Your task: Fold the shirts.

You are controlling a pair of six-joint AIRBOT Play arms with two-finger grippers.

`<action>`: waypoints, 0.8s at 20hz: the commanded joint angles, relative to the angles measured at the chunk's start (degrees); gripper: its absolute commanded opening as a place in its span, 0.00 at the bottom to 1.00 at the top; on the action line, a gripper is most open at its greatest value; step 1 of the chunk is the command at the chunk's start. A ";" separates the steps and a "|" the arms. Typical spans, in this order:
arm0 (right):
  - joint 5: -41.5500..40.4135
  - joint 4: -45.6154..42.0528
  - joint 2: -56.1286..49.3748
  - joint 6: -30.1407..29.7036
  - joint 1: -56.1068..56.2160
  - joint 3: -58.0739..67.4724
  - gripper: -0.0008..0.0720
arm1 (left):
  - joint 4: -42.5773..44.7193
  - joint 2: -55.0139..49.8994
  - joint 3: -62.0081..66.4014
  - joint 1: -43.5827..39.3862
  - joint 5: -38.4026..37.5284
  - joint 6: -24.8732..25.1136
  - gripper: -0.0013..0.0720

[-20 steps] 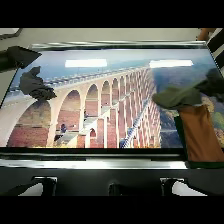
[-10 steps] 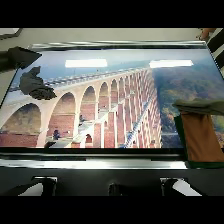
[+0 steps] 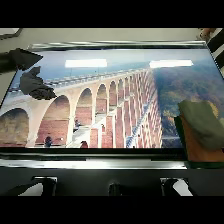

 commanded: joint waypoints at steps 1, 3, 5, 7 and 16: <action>-4.22 -5.51 3.10 -0.33 -0.13 -13.94 0.32 | 0.02 0.04 0.00 0.00 -0.96 -0.15 0.07; -8.46 -7.45 3.10 -8.00 -0.13 -12.57 0.97 | 0.15 0.04 0.00 0.00 -2.19 -0.15 0.07; -11.91 -7.21 3.10 -13.62 -0.11 -5.97 0.95 | 2.27 0.04 0.04 -0.11 -2.40 -0.57 0.06; -19.12 -4.76 3.10 -15.58 2.69 3.98 0.95 | 16.15 -0.11 0.70 -2.47 1.38 -5.40 0.06; -20.04 0.92 -10.14 -6.60 55.04 15.28 0.92 | 53.40 -8.31 -10.34 -16.76 -9.46 -25.75 0.95</action>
